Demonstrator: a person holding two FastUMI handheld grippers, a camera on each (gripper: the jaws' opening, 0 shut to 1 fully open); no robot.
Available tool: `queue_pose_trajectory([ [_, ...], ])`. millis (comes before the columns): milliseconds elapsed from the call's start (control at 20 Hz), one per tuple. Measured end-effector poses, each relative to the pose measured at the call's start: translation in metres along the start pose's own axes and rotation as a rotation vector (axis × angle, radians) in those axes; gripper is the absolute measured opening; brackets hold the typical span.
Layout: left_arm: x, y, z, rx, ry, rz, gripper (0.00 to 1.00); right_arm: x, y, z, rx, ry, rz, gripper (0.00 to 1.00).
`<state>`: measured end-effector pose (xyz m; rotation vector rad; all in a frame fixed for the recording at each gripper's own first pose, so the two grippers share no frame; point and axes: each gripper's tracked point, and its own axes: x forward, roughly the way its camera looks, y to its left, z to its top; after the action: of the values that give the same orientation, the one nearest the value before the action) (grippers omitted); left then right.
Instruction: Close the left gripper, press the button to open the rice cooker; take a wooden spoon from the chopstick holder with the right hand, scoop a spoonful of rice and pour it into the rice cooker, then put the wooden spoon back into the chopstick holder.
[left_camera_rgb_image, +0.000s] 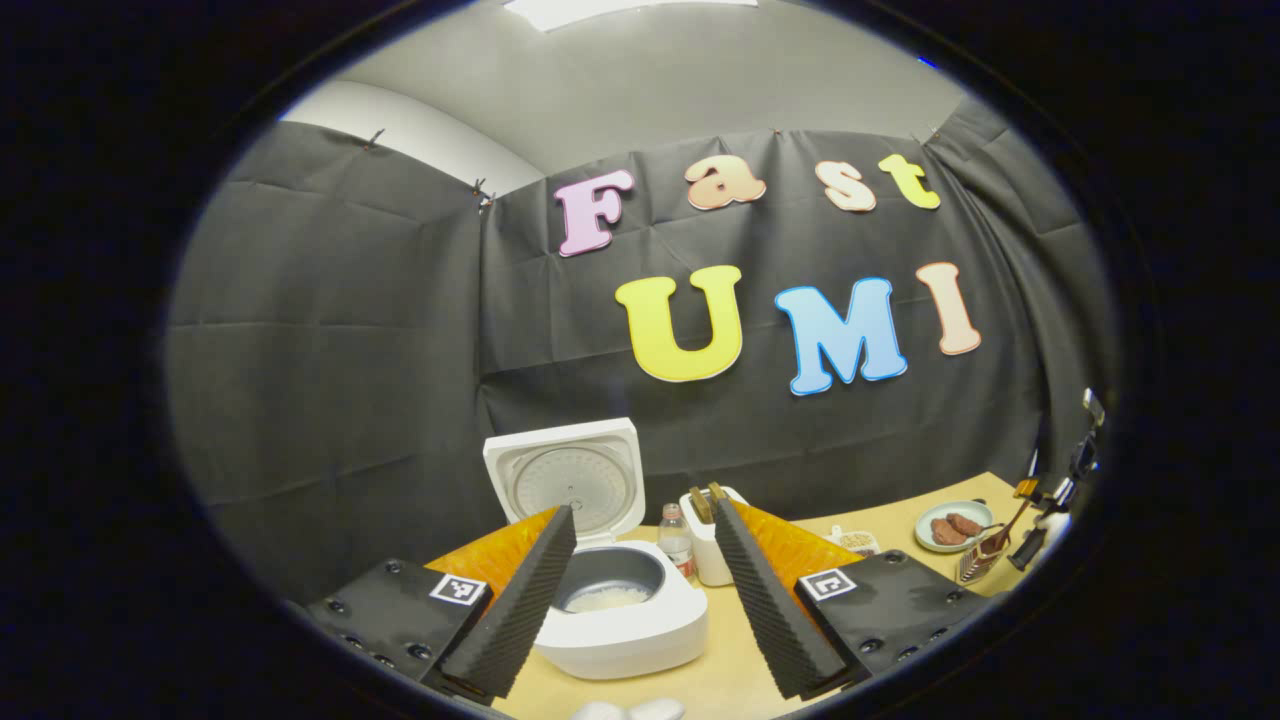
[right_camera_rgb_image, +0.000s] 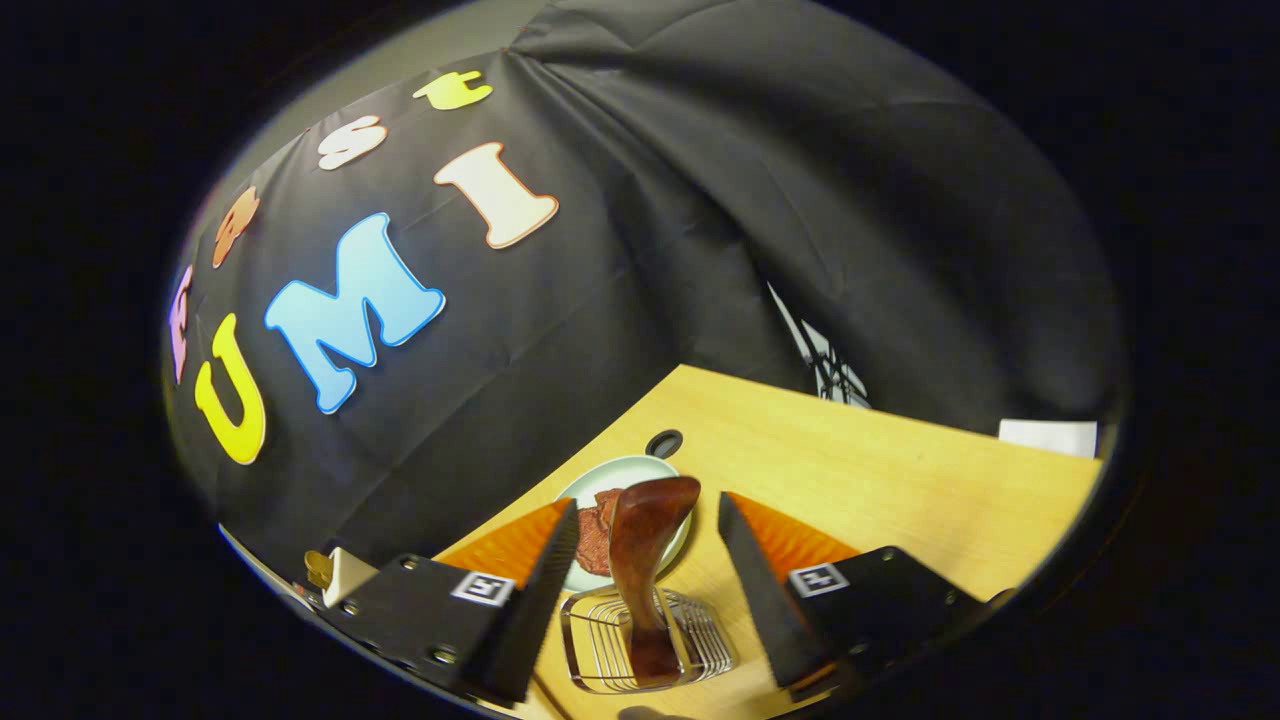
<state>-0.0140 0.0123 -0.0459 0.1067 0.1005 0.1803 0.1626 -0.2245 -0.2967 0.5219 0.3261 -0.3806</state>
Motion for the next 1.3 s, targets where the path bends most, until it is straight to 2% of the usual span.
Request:
queue_pose_trajectory([
  [50, 0.002, 0.003, 0.000, -0.003, -0.001, 0.001, 0.99, -0.006, 0.005, 0.008, -0.051, -0.023, 0.008, 0.96],
  [300, 0.021, 0.025, 0.001, -0.024, -0.009, 0.010, 0.99, -0.102, 0.076, 0.054, -0.447, -0.152, 0.144, 0.96],
  [450, 0.035, 0.043, 0.006, -0.034, -0.018, 0.027, 0.99, -0.169, 0.135, 0.056, -0.574, -0.191, 0.264, 0.98],
  [550, 0.048, 0.056, 0.010, -0.052, -0.018, 0.040, 0.99, -0.209, 0.166, 0.044, -0.571, -0.179, 0.343, 0.98],
  [600, 0.056, 0.063, 0.011, -0.067, -0.010, 0.051, 0.99, -0.226, 0.181, 0.035, -0.561, -0.164, 0.387, 0.94],
  [650, 0.064, 0.068, 0.013, -0.084, -0.002, 0.056, 0.99, -0.238, 0.197, 0.031, -0.566, -0.150, 0.415, 0.98],
  [800, 0.093, 0.085, 0.022, -0.117, 0.016, 0.092, 0.96, -0.266, 0.223, 0.014, -0.614, -0.137, 0.490, 0.98],
  [900, 0.112, 0.097, 0.037, -0.122, 0.003, 0.123, 0.97, -0.274, 0.233, 0.010, -0.639, -0.139, 0.513, 0.94],
  [950, 0.123, 0.102, 0.046, -0.113, -0.016, 0.140, 0.97, -0.276, 0.236, 0.007, -0.637, -0.133, 0.524, 0.97],
  [1050, 0.148, 0.107, 0.057, -0.098, -0.025, 0.147, 0.98, -0.277, 0.238, 0.006, -0.612, -0.115, 0.528, 0.97],
  [1250, 0.212, 0.122, 0.058, -0.108, 0.026, 0.171, 0.99, -0.269, 0.239, 0.008, -0.626, -0.101, 0.514, 0.98],
  [1300, 0.228, 0.131, 0.055, -0.115, 0.043, 0.197, 0.99, -0.268, 0.240, 0.008, -0.628, -0.101, 0.516, 0.98],
])
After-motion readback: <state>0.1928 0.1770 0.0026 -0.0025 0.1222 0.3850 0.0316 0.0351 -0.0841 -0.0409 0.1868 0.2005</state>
